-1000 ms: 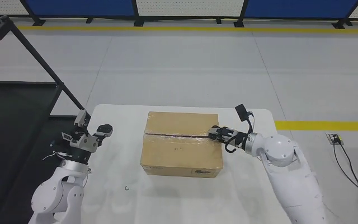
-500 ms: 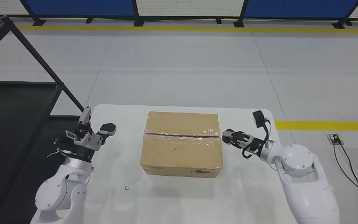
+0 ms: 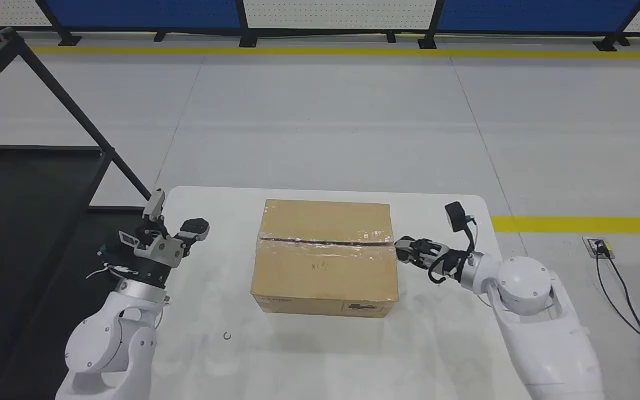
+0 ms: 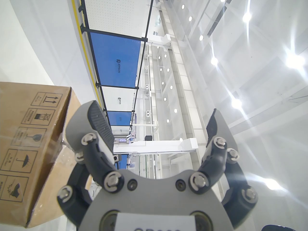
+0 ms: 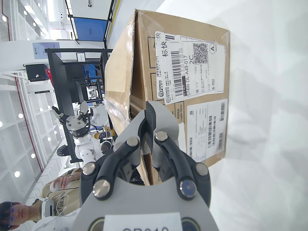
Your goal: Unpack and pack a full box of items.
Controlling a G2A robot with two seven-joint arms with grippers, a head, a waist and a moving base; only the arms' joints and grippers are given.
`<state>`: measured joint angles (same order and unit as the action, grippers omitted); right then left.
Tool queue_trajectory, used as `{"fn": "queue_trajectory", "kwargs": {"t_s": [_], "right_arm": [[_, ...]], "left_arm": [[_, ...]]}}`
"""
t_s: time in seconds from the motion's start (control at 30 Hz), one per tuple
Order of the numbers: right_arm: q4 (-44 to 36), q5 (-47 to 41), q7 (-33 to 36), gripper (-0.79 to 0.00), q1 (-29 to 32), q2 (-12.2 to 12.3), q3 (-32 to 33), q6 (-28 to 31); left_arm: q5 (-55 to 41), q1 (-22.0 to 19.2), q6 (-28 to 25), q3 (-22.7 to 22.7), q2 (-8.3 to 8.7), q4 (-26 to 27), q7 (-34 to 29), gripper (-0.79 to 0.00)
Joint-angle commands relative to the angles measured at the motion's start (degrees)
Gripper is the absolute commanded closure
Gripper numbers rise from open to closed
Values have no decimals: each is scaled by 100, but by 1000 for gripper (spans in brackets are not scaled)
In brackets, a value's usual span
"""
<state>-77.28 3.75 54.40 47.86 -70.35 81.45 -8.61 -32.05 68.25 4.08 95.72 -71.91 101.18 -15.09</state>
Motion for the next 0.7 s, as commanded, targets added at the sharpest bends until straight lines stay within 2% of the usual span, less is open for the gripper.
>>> {"fn": "queue_trajectory", "kwargs": {"t_s": [0.0, 0.47, 0.67], "right_arm": [[48, -20, -7, 0, -45, 3, -44, 3], [211, -121, -84, 0, -191, 49, -210, -20], [103, -290, -363, 0, -52, 119, 125, 78]], "left_arm": [[1, -5, 3, -2, 3, -6, 6, -785], [-32, -52, 23, -14, 21, -60, 4, -785], [-22, -113, 66, -47, 29, -104, 0, -785]]}}
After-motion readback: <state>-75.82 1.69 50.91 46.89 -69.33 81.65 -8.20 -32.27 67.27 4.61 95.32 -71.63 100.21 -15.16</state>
